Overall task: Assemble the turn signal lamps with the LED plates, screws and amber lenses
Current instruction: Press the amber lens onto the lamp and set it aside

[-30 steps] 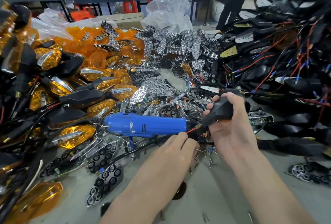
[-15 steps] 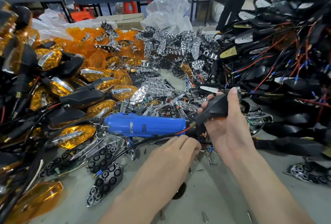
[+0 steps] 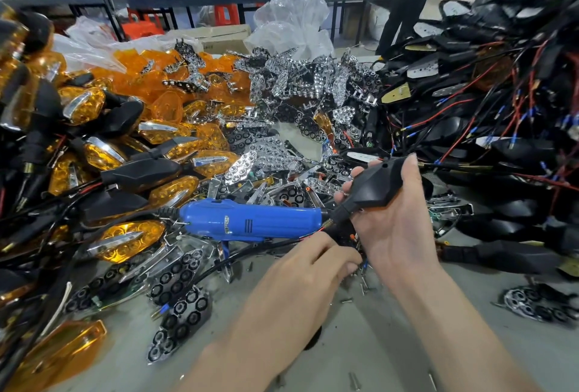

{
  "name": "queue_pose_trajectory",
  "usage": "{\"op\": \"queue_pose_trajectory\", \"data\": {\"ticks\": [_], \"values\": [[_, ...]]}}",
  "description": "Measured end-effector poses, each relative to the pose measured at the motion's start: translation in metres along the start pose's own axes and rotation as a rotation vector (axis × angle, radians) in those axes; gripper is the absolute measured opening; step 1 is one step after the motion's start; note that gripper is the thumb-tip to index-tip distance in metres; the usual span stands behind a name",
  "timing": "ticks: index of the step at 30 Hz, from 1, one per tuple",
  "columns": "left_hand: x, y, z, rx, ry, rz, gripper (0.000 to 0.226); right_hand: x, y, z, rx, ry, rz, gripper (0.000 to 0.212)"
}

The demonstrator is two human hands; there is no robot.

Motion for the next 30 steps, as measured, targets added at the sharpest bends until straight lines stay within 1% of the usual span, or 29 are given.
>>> {"op": "queue_pose_trajectory", "data": {"ticks": [2,5,8,10,12,15,17,19,22,25,28,30], "values": [[-0.001,0.004,-0.001,0.001,-0.017,-0.082,0.019,0.004,-0.004,-0.003,0.016,-0.003,0.028,0.045],[-0.006,0.014,0.001,0.057,0.022,-0.235,0.023,0.011,-0.01,-0.01,0.072,0.04,0.088,0.043],[-0.01,0.024,0.005,0.163,0.144,-0.396,0.02,0.018,-0.016,-0.017,0.129,0.066,0.127,0.04],[-0.01,0.029,0.006,0.235,0.234,-0.46,0.016,0.022,-0.019,-0.022,0.192,0.073,0.13,0.036],[-0.009,0.033,0.008,0.289,0.3,-0.481,0.014,0.023,-0.019,-0.024,0.29,0.086,0.126,0.034],[-0.01,0.035,0.01,0.269,0.316,-0.472,0.014,0.025,-0.018,-0.024,0.444,0.123,0.134,0.034],[-0.01,0.036,0.011,0.24,0.317,-0.461,0.013,0.028,-0.019,-0.024,0.505,0.15,0.153,0.042],[-0.01,0.037,0.013,0.224,0.313,-0.458,0.011,0.031,-0.021,-0.025,0.552,0.16,0.175,0.054],[-0.011,0.037,0.015,0.215,0.293,-0.457,0.016,0.032,-0.02,-0.029,0.595,0.152,0.196,0.06],[-0.012,0.037,0.015,0.302,0.309,-0.455,0.023,0.032,-0.018,-0.033,0.612,0.151,0.19,0.058],[-0.011,0.036,0.015,0.449,0.371,-0.473,0.034,0.032,-0.018,-0.035,0.643,0.179,0.183,0.054],[-0.011,0.036,0.016,0.472,0.373,-0.489,0.038,0.033,-0.017,-0.037,0.681,0.199,0.182,0.054]]}}
Point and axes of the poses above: each hand's wrist, its own x-axis away from the middle knuckle, its own y-axis out of the back of the hand, z = x × y, the point moved 2 cm from there along -x, towards the middle knuckle, and after that the axes turned 6 degrees about -y, right-handed, at the moved point
